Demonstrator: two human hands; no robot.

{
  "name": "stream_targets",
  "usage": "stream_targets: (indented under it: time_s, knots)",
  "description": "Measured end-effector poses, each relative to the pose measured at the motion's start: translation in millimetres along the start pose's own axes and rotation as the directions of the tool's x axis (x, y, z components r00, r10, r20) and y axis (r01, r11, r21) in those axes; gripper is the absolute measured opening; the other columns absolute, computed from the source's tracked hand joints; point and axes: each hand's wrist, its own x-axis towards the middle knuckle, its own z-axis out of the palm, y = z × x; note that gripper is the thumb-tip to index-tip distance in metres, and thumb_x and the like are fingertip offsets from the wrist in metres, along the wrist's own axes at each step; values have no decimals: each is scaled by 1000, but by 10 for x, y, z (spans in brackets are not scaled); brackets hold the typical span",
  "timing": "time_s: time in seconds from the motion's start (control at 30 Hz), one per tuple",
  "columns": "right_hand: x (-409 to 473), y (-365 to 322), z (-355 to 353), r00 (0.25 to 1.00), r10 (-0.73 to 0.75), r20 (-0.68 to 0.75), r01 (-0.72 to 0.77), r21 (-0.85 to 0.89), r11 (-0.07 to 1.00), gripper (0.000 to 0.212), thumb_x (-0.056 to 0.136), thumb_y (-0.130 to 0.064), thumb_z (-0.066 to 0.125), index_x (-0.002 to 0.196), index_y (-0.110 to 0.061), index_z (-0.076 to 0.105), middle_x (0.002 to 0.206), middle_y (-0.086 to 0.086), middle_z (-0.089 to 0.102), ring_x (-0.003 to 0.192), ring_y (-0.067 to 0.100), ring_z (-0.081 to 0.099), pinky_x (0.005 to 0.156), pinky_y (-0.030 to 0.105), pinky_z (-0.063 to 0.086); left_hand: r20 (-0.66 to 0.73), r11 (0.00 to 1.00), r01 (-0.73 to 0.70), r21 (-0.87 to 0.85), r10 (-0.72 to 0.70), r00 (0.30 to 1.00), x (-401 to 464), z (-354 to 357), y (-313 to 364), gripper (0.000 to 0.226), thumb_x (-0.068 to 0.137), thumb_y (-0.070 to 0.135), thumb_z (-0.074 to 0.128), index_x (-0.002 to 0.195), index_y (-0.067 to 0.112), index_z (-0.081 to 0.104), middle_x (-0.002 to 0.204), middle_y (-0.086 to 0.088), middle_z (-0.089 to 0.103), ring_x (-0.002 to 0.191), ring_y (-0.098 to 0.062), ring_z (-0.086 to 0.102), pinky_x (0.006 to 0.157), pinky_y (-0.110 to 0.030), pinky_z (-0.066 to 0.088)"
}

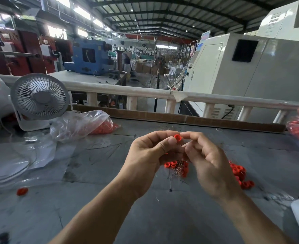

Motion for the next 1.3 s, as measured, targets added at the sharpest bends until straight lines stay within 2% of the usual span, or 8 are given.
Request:
stream_targets:
  time_s: [0.1,0.2,0.3,0.43,0.57,0.77,1.07,1.3]
  knots:
    - [-22,-20,24,999,7,37,-5,-57,998,28,102,-27,54,123,-44,61,97,-11,78,83,28,74,75,50,61,1,1000,8,-28,-8,1000,-3,8,17,22,84,11,70,103,1,75,100,-23,73,88,-28,75,77,-31,62]
    - [-12,26,4,997,41,67,-37,-55,998,32,102,-28,57,130,-41,59,108,-19,77,97,11,75,84,34,61,-18,998,7,-61,-8,1000,-1,10,20,27,82,12,71,105,-2,71,105,-27,73,92,-32,75,78,-31,62]
    - [42,128,-66,991,87,-104,-97,-94,991,34,100,-20,65,130,-37,61,116,-23,72,106,-4,68,88,17,54,-76,996,-20,-87,13,997,18,-13,23,27,82,13,71,105,-2,71,108,-28,73,96,-33,75,79,-31,62]
    - [108,265,-239,926,181,-333,-300,-355,885,15,95,-18,68,100,-32,70,90,-17,73,82,-5,65,73,20,50,-169,992,-49,-117,28,985,50,-77,19,18,81,12,74,96,4,76,106,-28,74,98,-35,75,78,-31,62]
    - [83,394,-296,918,334,-215,-394,-602,695,12,93,-23,69,85,-30,74,76,-19,68,72,2,61,60,22,41,-199,989,-74,-125,48,979,60,-116,22,14,81,13,75,93,7,79,106,-27,74,100,-34,75,80,-31,63]
    - [95,443,-137,940,321,-119,-306,-708,636,7,95,-27,69,97,-30,75,98,-10,71,88,14,62,78,29,50,-208,988,-94,-120,67,976,51,-106,39,14,82,13,74,93,6,78,106,-27,74,100,-33,75,84,-33,63]
    - [111,446,-33,946,316,-75,-274,-708,651,12,93,-35,73,103,-29,71,101,-9,67,93,15,64,85,35,54,-189,985,-121,-122,96,977,60,-95,75,12,84,12,73,94,7,78,107,-26,75,102,-33,75,85,-33,62]
    - [95,484,-77,937,302,-176,-349,-520,779,10,90,-23,78,89,-26,69,79,-13,68,77,6,65,74,29,55,-186,986,-129,-108,107,977,68,-93,67,20,82,13,74,99,3,75,106,-26,75,101,-34,75,83,-32,63]
